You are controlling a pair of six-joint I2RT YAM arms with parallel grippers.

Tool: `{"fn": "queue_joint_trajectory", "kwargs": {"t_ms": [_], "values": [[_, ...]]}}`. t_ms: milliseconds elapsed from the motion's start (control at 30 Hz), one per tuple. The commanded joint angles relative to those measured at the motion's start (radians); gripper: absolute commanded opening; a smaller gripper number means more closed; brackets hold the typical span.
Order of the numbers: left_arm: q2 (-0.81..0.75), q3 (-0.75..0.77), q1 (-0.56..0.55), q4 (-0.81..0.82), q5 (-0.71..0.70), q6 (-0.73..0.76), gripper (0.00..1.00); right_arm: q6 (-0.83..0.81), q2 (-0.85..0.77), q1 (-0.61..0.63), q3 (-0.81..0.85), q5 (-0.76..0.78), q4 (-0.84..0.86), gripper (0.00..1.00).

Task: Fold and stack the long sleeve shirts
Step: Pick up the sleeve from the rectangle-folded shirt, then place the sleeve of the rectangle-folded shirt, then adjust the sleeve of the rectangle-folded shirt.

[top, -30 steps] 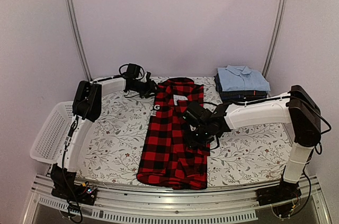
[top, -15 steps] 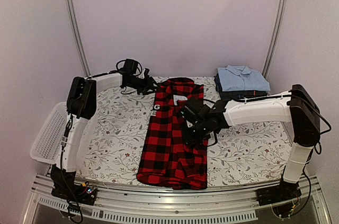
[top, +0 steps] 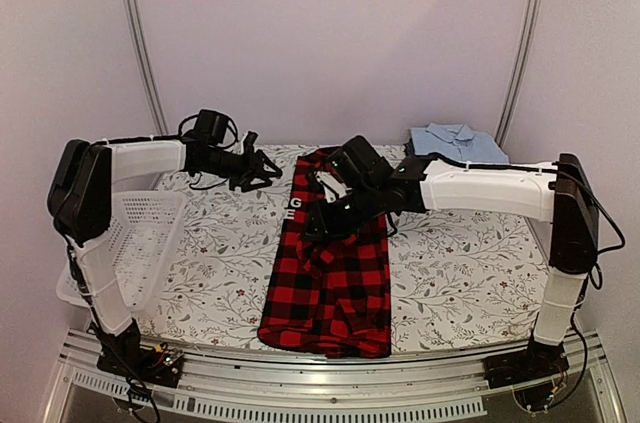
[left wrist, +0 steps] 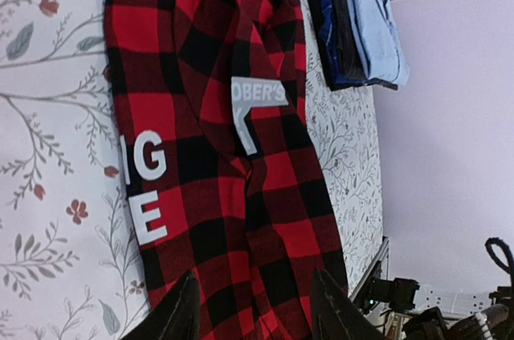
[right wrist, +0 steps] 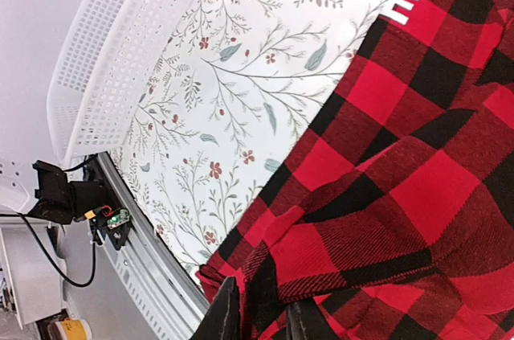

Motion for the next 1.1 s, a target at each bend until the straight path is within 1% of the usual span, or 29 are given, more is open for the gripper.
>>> {"fn": "queue_joint_trajectory", "kwargs": {"t_ms": [0,67,133,233,300,367,433,567,633,767,967,1067], "values": [[-0.087,-0.148,-0.019,0.003,0.015,0.009,0.48,0.018,0.091,-0.004,0.049,-0.125,0.048,0.28],[-0.115,-0.208,-0.033,0.005,0.034,0.018,0.49,0.003,0.102,-0.006,0.057,-0.086,0.046,0.43],[-0.136,-0.267,-0.056,-0.003,0.045,0.031,0.49,-0.013,0.09,-0.012,0.054,-0.053,0.043,0.5],[-0.172,-0.346,-0.101,-0.003,0.035,0.046,0.5,-0.044,0.058,-0.012,0.024,0.01,0.041,0.58],[-0.189,-0.387,-0.127,0.001,0.029,0.051,0.5,-0.069,0.04,-0.013,0.004,0.036,0.039,0.6],[-0.203,-0.42,-0.145,0.012,0.021,0.045,0.5,-0.09,0.03,-0.012,-0.013,0.048,0.043,0.64],[-0.22,-0.451,-0.157,0.04,0.025,0.029,0.5,-0.113,0.031,-0.013,-0.019,0.053,0.049,0.66],[-0.244,-0.488,-0.168,0.064,0.016,0.002,0.5,-0.13,0.032,-0.012,-0.041,0.029,0.097,0.65],[-0.243,-0.503,-0.171,0.069,0.012,0.0,0.5,-0.119,0.02,-0.012,-0.056,0.067,0.109,0.64],[-0.213,-0.512,-0.185,0.083,0.004,-0.006,0.5,-0.099,0.025,-0.016,-0.066,0.141,0.102,0.54],[-0.176,-0.484,-0.194,0.073,-0.09,0.001,0.48,-0.091,0.035,-0.017,-0.077,0.232,0.128,0.43],[-0.164,-0.475,-0.196,0.072,-0.108,-0.003,0.45,-0.095,0.07,-0.014,-0.034,0.241,0.136,0.41]]}}
